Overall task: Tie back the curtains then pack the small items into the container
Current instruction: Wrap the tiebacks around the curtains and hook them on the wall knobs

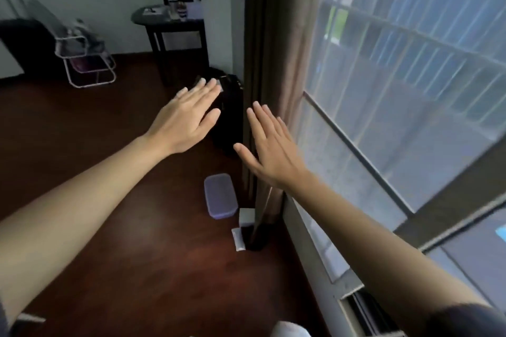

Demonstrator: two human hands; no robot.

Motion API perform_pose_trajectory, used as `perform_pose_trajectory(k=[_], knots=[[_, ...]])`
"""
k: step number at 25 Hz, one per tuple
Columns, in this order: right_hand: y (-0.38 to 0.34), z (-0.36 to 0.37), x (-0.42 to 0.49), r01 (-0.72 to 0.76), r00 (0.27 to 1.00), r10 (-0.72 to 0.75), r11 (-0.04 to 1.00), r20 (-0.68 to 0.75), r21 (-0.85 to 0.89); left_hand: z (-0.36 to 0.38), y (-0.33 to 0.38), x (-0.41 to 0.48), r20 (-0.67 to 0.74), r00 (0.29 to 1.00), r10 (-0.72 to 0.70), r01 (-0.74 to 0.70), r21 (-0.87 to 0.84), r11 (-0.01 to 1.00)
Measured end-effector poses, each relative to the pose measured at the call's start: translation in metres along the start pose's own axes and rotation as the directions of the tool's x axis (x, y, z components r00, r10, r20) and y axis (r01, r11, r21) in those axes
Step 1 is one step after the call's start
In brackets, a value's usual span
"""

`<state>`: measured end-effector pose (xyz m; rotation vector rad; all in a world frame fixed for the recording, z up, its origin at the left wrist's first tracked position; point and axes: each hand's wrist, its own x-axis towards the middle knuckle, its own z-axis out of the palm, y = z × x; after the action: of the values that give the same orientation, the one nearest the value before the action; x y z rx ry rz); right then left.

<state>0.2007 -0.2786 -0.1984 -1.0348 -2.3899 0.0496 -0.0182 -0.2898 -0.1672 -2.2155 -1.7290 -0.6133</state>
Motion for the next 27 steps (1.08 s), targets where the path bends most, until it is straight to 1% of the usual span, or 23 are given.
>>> perform_pose_trajectory(k=[4, 8, 12, 14, 16, 18, 19, 21, 23, 25, 27], knots=[[0.016, 0.064, 0.079, -0.004, 0.998, 0.003, 1.0, 0.068, 0.011, 0.044, -0.074, 0.033, 0.059, 0.995, -0.082, 0.084, -0.024, 0.996], [0.05, 0.115, 0.154, -0.028, 0.997, 0.024, 0.998, 0.073, 0.058, 0.082, -0.141, 0.097, 0.028, 0.997, -0.073, 0.074, -0.034, 0.997], [0.089, 0.152, 0.241, -0.191, 0.981, 0.187, 0.976, 0.048, 0.103, 0.119, -0.193, 0.2, 0.036, 0.998, -0.055, 0.059, -0.1, 0.993], [0.102, 0.169, 0.278, -0.223, 0.975, 0.222, 0.97, 0.024, 0.1, 0.136, -0.215, 0.243, 0.018, 0.999, -0.027, 0.029, -0.124, 0.992], [0.114, 0.19, 0.311, -0.264, 0.964, 0.263, 0.957, 0.03, 0.117, 0.155, -0.237, 0.279, -0.004, 1.0, 0.008, -0.009, -0.164, 0.986], [0.127, 0.214, 0.341, -0.333, 0.943, 0.332, 0.937, 0.03, 0.102, 0.178, -0.265, 0.314, 0.018, 0.999, 0.03, -0.025, -0.23, 0.973], [0.135, 0.226, 0.357, -0.374, 0.928, 0.373, 0.924, 0.027, 0.085, 0.191, -0.28, 0.333, 0.045, 0.998, 0.051, -0.037, -0.264, 0.964], [0.149, 0.249, 0.388, -0.478, 0.878, 0.478, 0.877, 0.011, 0.048, 0.219, -0.306, 0.375, 0.099, 0.985, 0.143, -0.1, -0.354, 0.93], [0.158, 0.269, 0.411, -0.571, 0.818, 0.572, 0.82, -0.057, 0.036, 0.244, -0.32, 0.409, 0.098, 0.966, 0.238, -0.166, -0.471, 0.867], [0.153, 0.287, 0.429, -0.692, 0.712, 0.69, 0.721, -0.13, 0.039, 0.264, -0.325, 0.436, 0.107, 0.929, 0.355, -0.233, -0.576, 0.784], [0.145, 0.295, 0.445, -0.767, 0.629, 0.761, 0.641, -0.16, 0.031, 0.275, -0.329, 0.459, 0.062, 0.87, 0.489, -0.345, -0.631, 0.695]])
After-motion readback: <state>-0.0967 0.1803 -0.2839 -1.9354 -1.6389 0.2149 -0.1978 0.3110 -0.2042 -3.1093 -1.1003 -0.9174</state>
